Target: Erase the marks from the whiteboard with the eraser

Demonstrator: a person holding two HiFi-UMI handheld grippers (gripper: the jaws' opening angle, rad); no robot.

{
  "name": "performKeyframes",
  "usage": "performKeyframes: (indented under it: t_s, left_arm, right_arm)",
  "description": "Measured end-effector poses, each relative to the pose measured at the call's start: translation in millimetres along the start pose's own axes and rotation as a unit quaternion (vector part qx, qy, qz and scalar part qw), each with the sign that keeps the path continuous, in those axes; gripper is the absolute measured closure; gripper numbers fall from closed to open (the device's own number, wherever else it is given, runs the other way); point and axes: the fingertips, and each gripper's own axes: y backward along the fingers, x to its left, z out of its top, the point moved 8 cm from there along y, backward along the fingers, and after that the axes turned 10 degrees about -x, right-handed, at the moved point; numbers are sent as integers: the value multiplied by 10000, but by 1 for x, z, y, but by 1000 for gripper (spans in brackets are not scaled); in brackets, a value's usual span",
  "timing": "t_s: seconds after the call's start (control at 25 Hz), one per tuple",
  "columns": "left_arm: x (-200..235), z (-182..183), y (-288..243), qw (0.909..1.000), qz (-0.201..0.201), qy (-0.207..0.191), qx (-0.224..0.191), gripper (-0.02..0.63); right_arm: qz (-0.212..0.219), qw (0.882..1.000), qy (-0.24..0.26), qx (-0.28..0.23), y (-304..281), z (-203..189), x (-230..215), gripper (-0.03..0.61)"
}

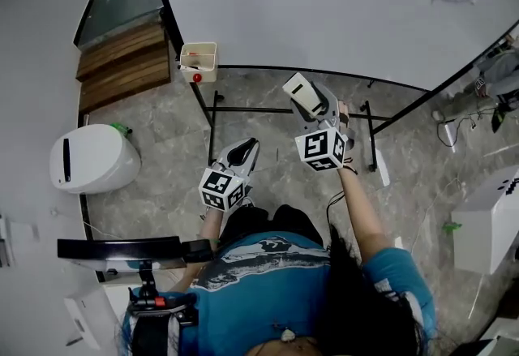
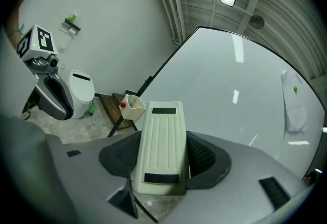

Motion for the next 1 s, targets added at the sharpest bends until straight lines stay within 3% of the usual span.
performKeyframes:
  t_s: [0.36,0.68,1.0]
  left_arm:
    - [-65,3,3,9996,100,-63,-238,589]
    - [-165,-21,26,9995,197,-155,-212,589]
    - [-261,-45,66,9984,495,-207,-205,589]
  right_arm:
    - [222,9982,-530,175,85,-32,22,315]
    - [310,9955,-884,118,180,-57,35,316]
    - [672,9914,-1120,-5,274,-66,62,314]
